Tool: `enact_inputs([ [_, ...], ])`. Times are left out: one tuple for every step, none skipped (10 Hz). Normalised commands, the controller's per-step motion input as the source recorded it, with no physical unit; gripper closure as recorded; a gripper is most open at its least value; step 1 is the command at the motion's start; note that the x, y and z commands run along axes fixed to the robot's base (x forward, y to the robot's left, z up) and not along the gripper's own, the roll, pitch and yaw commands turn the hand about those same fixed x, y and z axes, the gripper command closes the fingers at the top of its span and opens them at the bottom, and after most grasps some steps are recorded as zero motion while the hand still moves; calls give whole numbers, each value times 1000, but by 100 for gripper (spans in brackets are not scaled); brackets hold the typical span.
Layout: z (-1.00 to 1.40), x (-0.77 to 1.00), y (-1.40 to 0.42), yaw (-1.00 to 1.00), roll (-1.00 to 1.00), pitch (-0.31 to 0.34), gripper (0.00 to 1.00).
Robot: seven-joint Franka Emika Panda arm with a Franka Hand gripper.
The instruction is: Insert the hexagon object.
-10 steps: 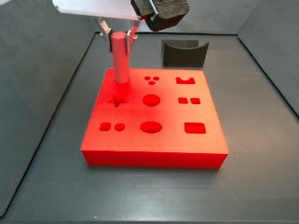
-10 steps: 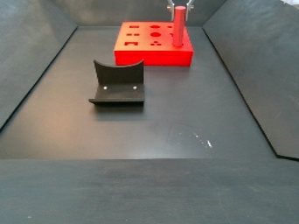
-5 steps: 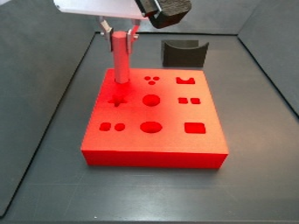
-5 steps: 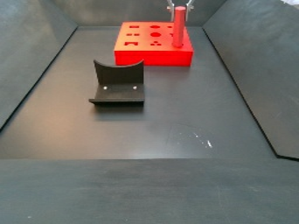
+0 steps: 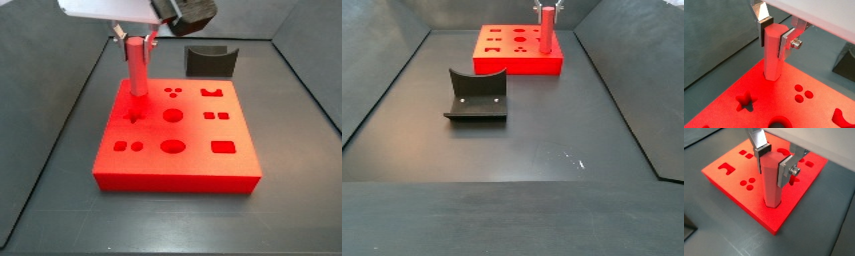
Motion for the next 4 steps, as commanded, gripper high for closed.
enact_inputs([
  [-969,0,0,-217,164,0,100],
  [-989,0,11,-197,131,11,100],
  [-46,0,0,0,0,0,100],
  [0,0,0,0,0,0,100],
])
